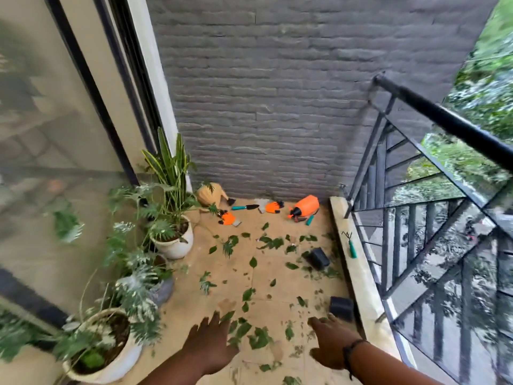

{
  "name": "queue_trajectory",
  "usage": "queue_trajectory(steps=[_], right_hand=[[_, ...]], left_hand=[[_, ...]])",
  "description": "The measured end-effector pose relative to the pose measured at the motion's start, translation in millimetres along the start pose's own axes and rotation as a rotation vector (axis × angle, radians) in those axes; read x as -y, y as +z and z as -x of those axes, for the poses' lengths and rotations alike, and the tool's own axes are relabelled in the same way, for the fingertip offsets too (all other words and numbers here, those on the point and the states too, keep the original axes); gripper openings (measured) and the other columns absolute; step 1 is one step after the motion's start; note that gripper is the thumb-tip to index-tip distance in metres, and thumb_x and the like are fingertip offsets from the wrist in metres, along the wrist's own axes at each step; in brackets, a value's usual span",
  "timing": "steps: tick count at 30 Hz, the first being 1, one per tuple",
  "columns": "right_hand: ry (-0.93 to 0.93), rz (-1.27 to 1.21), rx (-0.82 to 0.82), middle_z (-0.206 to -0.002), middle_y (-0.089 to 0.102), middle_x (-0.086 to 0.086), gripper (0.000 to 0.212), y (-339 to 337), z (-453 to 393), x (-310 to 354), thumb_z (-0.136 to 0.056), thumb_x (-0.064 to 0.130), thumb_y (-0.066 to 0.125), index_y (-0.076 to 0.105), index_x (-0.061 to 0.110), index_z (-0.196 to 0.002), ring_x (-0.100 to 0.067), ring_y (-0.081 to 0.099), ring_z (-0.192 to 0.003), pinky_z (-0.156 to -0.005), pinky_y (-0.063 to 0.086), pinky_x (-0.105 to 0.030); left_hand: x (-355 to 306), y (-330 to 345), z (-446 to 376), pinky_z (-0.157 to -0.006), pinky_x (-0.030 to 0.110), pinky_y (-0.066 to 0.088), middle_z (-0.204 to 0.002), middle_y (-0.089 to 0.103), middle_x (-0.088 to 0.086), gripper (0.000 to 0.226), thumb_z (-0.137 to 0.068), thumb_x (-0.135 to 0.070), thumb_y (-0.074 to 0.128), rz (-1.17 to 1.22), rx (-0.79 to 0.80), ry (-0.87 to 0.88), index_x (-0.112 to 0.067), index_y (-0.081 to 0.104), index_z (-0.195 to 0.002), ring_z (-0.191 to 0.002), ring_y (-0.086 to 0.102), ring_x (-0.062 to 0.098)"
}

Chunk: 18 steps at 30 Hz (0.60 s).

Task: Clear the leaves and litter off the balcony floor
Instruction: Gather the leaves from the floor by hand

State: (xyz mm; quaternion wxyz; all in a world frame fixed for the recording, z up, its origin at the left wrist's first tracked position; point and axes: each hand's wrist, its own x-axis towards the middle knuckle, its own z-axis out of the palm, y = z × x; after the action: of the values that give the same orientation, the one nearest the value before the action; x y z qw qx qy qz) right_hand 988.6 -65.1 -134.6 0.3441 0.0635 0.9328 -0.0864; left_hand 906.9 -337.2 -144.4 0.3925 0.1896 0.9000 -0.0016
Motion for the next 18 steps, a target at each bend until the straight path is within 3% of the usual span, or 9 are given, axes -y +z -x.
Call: queue_trajectory(steps=[8, 14, 18], right_hand=[[-0.020, -0.023, -0.075, -0.153, 0.036, -0.008, 0.068, -26.4, -30.8, 76.2, -0.094, 0.049, 0.051, 0.025, 0.023, -0.151, -0.029, 0.027, -0.144, -0.113, 0.033, -0.043], [0.007, -0.044, -0.087, -0.155, 0.032, -0.006, 0.068, -36.6, -39.5, 75.4, -0.095, 0.048, 0.051, 0.024, 0.023, -0.152, -0.026, 0.025, -0.144, -0.112, 0.034, -0.037], [0.048, -0.069, -0.080, -0.154, 0.034, -0.007, 0.069, -44.7, -62.2, 58.0, -0.092, 0.050, 0.052, 0.026, 0.023, -0.150, -0.027, 0.027, -0.143, -0.111, 0.035, -0.042]], left_hand=[[59.5, -32.9, -24.5, -0.120, 0.047, 0.015, -0.166, -0.002, 0.008, 0.080, -0.097, -0.064, 0.034, -0.070, -0.049, 0.030, -0.021, 0.005, -0.159, -0.151, 0.007, 0.033], [66.1, -51.4, -47.8, -0.120, 0.047, 0.016, -0.166, -0.003, 0.007, 0.077, -0.098, -0.060, 0.035, -0.081, -0.056, 0.062, -0.023, 0.006, -0.158, -0.151, 0.007, 0.032], [59.6, -71.1, -75.1, -0.120, 0.046, 0.016, -0.166, 0.000, 0.007, 0.077, -0.097, -0.061, 0.035, -0.084, -0.074, 0.060, -0.023, 0.008, -0.158, -0.151, 0.008, 0.031]])
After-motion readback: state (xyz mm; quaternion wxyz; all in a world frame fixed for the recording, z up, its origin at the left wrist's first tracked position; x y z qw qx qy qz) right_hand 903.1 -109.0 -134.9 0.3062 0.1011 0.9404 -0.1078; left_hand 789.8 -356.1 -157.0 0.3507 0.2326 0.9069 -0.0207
